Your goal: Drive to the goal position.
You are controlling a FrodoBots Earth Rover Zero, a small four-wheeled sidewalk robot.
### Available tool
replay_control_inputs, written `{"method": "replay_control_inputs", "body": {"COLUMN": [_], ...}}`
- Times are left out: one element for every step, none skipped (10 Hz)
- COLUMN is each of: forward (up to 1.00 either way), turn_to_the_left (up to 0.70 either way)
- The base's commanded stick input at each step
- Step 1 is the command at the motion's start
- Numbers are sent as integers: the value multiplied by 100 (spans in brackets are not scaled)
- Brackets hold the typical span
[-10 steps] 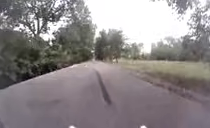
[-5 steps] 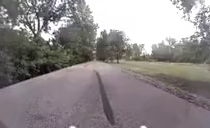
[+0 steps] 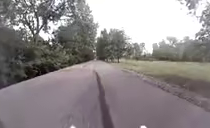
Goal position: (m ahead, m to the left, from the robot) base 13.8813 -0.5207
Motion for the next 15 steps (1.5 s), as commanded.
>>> {"method": "replay_control_inputs", "body": {"forward": [70, 70, 70, 70, 70, 70, 70, 70, 70, 70, 70, 70, 70, 70, 70], "turn_to_the_left": [0, 0, 0, 0, 0, 0, 0, 0, 0, 0, 0, 0, 0, 0, 0]}}
